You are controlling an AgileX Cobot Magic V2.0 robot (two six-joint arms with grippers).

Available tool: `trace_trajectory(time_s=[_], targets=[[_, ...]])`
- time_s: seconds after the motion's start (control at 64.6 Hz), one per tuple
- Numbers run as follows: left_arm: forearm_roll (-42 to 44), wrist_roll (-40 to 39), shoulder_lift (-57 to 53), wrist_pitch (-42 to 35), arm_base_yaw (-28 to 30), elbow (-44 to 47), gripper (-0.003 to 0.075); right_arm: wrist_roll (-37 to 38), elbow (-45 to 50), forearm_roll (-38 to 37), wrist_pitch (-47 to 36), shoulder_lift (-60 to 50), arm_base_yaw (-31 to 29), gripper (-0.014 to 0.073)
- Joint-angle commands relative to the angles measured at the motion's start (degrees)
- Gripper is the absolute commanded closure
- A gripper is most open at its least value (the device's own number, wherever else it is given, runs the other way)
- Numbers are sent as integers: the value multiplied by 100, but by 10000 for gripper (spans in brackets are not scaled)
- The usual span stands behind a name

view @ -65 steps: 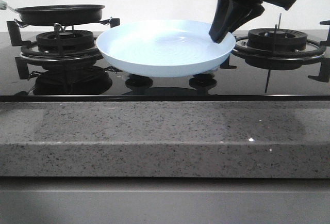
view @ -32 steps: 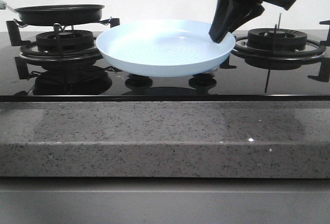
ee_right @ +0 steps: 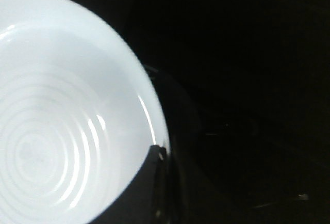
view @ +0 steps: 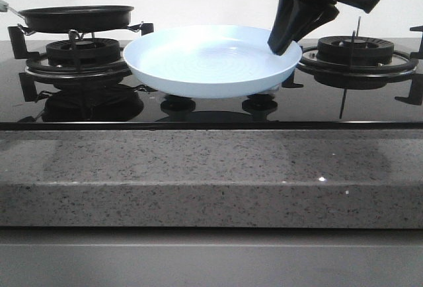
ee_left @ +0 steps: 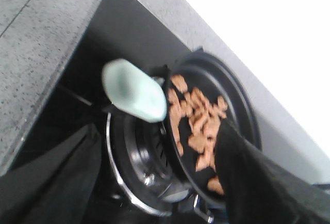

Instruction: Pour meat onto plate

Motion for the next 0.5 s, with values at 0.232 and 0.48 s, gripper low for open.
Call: trace_trajectory(time_s=[0.232,0.48], targets=[[-1538,390,770,631,193,-603,258,-73,-106,66,-221,-276,-17,654],[-1871,535,1080,655,121,-797,258,-73,-106,66,-221,-276,-17,654]])
